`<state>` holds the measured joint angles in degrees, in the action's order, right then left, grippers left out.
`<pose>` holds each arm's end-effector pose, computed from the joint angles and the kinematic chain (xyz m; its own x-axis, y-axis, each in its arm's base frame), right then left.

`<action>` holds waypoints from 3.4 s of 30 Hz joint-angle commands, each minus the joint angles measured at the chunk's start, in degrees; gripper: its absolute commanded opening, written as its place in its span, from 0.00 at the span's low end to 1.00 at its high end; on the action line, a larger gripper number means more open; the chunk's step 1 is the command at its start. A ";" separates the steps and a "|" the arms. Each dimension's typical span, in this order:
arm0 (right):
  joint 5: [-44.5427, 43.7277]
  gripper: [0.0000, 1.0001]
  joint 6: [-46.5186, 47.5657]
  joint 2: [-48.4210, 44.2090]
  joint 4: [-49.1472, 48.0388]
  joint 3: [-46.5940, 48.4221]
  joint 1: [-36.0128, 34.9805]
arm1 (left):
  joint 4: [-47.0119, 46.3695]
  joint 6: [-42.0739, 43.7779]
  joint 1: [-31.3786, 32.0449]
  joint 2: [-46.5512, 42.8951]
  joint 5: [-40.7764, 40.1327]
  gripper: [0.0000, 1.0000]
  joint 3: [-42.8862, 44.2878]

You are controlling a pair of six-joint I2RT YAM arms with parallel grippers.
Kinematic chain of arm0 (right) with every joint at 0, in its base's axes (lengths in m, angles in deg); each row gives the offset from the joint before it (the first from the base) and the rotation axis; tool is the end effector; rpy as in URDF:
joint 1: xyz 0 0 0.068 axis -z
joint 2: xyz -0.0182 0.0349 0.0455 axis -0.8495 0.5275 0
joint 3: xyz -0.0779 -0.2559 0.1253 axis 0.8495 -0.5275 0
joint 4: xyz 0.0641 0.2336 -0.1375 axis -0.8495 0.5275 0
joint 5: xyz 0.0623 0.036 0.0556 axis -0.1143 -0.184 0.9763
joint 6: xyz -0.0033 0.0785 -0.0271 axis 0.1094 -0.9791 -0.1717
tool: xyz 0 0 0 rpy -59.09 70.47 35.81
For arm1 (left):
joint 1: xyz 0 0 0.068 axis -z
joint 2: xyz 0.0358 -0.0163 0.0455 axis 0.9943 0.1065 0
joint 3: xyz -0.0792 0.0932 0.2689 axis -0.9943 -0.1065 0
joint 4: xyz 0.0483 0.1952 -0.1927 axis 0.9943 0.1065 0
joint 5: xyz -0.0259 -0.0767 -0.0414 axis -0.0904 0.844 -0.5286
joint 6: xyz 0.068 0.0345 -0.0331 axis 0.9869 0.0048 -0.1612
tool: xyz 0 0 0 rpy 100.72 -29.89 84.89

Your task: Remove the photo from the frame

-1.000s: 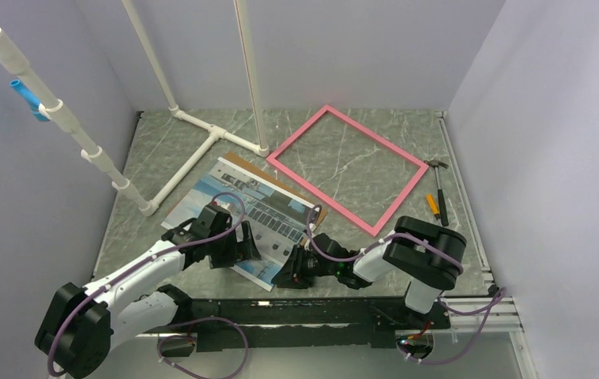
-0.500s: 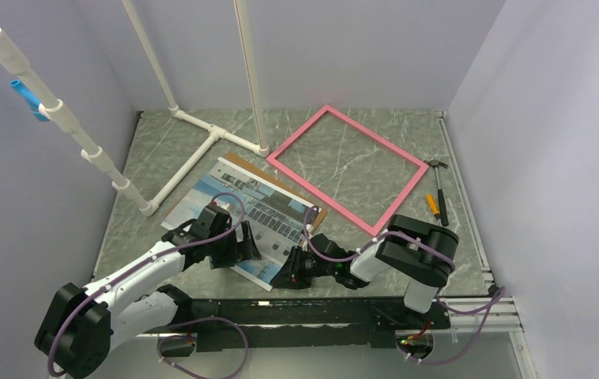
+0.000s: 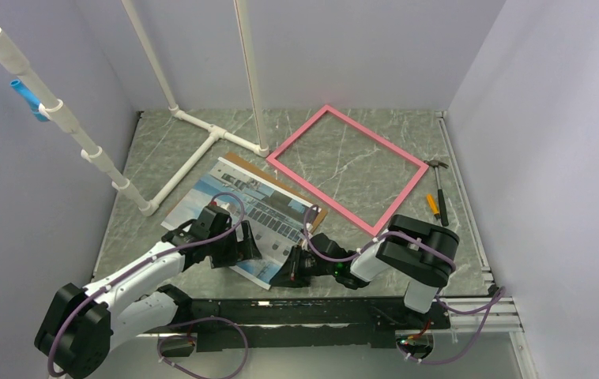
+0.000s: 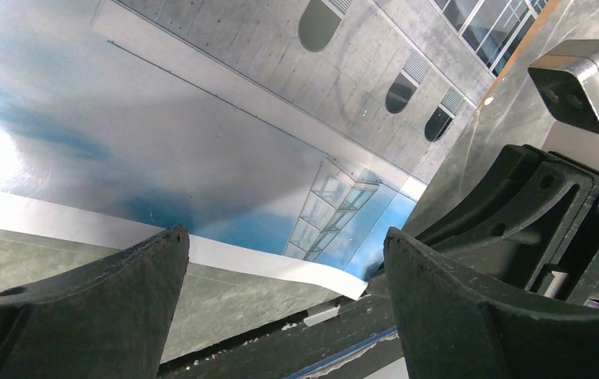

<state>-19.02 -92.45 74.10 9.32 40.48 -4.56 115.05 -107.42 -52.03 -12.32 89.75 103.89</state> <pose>0.1218 0.2862 0.0810 -0.9889 0.1366 0.0581 0.1163 0.4696 0.8752 0.1623 -0.1168 0.1484 -0.9312 -0.2352 -0.2784 -0.0710 0.8663 -0.4944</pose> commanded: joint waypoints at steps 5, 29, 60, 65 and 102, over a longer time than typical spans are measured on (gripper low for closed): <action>-0.42 0.13 -1.98 1.21 -7.73 0.37 -0.23 | -0.42 -0.39 0.22 -0.48 0.09 0.95 -1.82; -1.78 0.06 -8.12 7.65 -15.37 -0.33 0.19 | -0.62 -1.19 0.22 -2.30 1.05 0.95 -2.58; -3.36 0.14 -12.55 10.50 -8.51 1.24 0.10 | 4.86 -0.93 0.21 -8.34 0.61 0.96 1.08; -4.80 0.00 -11.44 8.78 -4.05 1.84 0.14 | 6.89 -0.27 0.18 -9.22 -0.45 0.96 2.56; -4.33 0.00 16.72 -20.31 9.80 0.73 -2.80 | 11.66 0.09 0.18 -8.85 -1.54 0.96 11.28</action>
<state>-21.34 -80.47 57.69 12.19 37.96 -6.33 125.50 -107.55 -52.03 -20.60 89.16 111.26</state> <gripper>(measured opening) 0.007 0.960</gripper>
